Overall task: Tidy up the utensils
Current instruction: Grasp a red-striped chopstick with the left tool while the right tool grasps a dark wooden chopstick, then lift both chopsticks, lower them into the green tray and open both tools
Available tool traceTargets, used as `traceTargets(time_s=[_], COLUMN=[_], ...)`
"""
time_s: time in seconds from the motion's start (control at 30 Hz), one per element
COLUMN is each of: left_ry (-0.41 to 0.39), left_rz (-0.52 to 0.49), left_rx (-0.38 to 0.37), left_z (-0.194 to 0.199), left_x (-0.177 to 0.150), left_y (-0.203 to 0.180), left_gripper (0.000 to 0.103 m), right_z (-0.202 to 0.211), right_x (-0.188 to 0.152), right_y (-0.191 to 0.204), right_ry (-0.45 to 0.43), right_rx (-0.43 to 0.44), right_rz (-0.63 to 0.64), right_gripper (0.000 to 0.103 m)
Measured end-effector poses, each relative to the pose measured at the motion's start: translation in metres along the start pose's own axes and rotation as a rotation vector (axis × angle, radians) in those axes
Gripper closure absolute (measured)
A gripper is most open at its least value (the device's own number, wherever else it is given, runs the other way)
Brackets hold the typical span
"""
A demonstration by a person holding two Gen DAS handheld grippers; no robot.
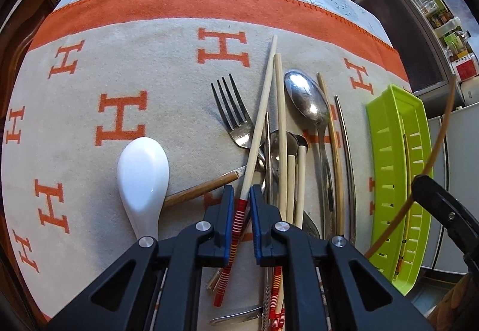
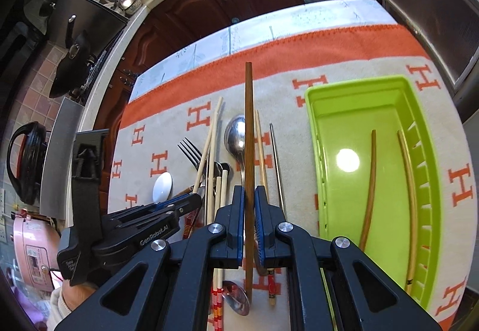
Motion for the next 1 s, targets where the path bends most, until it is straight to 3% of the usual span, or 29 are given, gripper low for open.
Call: traceTargets(time_s=[0.17,0.43,0.6,0.8,1.0], left_ry=[-0.009,-0.092,-0.141,-0.185,-0.183], left_rz=[-0.007,0.033,0.036,-0.043,-0.124], left_rx=[0.027,-0.003,-0.054,-0.131,-0.235], left_z=[-0.003,0.018,0.054,0.102,0.122], left_x=[-0.001,-0.016,-0.032,-0.066,-0.100], left_y=[0.004,0.009,0.010,-0.016,-0.062], left_gripper=[0.098,0.100,0.100,0.100,0.100], right_z=[0.011,0.044,0.084,0.142,0.184], right_x=[-0.001,-0.005,-0.014,-0.034,-0.064], right_y=[-0.003,-0.014,-0.027,-0.044,-0.060], right_ry=[-0.024,-0.093,-0.152,-0.232,-0.262], right_rx=[0.005,0.011,0.019,0.013,-0.102], right_rz=[0.005,-0.010,-0.029,-0.037,0.017], right_gripper=[0.096,0.096,0.096,0.096,0.096])
Point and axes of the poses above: each gripper's, at about its wrist camera, not at the fingertips, and z roughly against the way its jaws point, y to its left, x to its top, the point moved 3 cm from there along -z, roughly the way its jaws point, and after that the axes turned 10 degrees about z, right-handed, at the moved point
